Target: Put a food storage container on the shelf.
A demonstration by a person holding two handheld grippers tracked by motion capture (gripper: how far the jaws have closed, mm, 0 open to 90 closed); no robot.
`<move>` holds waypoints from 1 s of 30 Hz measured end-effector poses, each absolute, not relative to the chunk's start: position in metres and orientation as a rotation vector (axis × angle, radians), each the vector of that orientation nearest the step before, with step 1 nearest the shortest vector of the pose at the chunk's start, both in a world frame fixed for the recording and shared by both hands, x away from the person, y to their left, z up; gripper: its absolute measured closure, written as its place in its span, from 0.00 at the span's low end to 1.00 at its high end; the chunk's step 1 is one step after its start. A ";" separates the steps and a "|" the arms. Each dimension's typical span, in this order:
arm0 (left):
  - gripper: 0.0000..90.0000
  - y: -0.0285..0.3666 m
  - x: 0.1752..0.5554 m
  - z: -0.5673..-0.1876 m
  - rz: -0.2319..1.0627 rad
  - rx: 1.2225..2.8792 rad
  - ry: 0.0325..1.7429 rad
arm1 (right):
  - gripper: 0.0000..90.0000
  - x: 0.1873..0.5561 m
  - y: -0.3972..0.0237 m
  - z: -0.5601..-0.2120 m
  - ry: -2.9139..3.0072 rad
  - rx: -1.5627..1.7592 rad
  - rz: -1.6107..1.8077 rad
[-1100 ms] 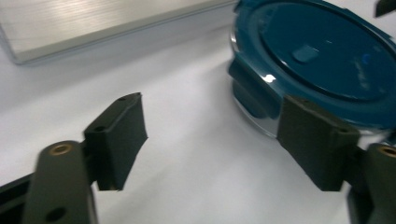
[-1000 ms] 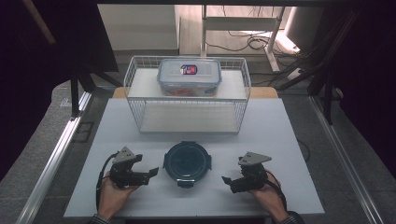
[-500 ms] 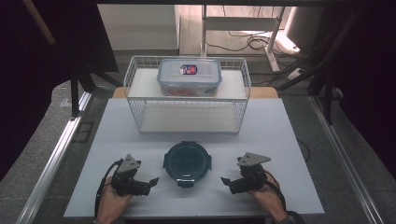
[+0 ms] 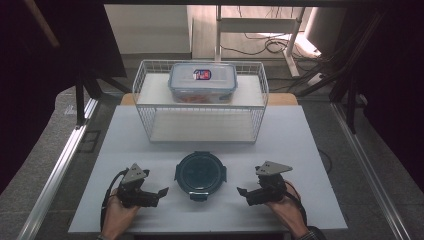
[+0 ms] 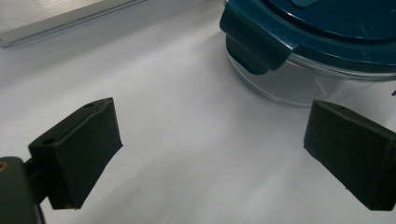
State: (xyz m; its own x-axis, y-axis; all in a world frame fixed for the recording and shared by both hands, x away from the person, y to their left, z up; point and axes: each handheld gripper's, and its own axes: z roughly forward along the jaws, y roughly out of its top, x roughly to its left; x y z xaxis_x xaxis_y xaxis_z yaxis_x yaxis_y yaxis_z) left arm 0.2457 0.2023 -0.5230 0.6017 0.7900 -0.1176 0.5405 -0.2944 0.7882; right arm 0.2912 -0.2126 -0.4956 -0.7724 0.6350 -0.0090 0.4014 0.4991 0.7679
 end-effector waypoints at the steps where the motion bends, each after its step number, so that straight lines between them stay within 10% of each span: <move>1: 0.04 0.202 0.246 -0.523 0.377 1.983 1.054 | 0.02 0.291 -0.212 -0.495 2.450 0.872 1.150; 30: 0.02 0.185 0.286 -0.504 0.135 1.973 0.981 | 0.00 0.309 -0.177 -0.480 2.522 0.961 1.195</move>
State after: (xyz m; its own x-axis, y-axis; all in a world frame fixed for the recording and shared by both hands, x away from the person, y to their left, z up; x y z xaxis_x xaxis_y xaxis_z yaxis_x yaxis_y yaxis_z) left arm 0.2855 0.1848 -0.5041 0.6794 0.6822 -0.2702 0.5841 -0.2800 0.7619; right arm 0.3095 -0.1770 -0.4796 -0.7718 0.6279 0.1003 0.4753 0.4650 0.7469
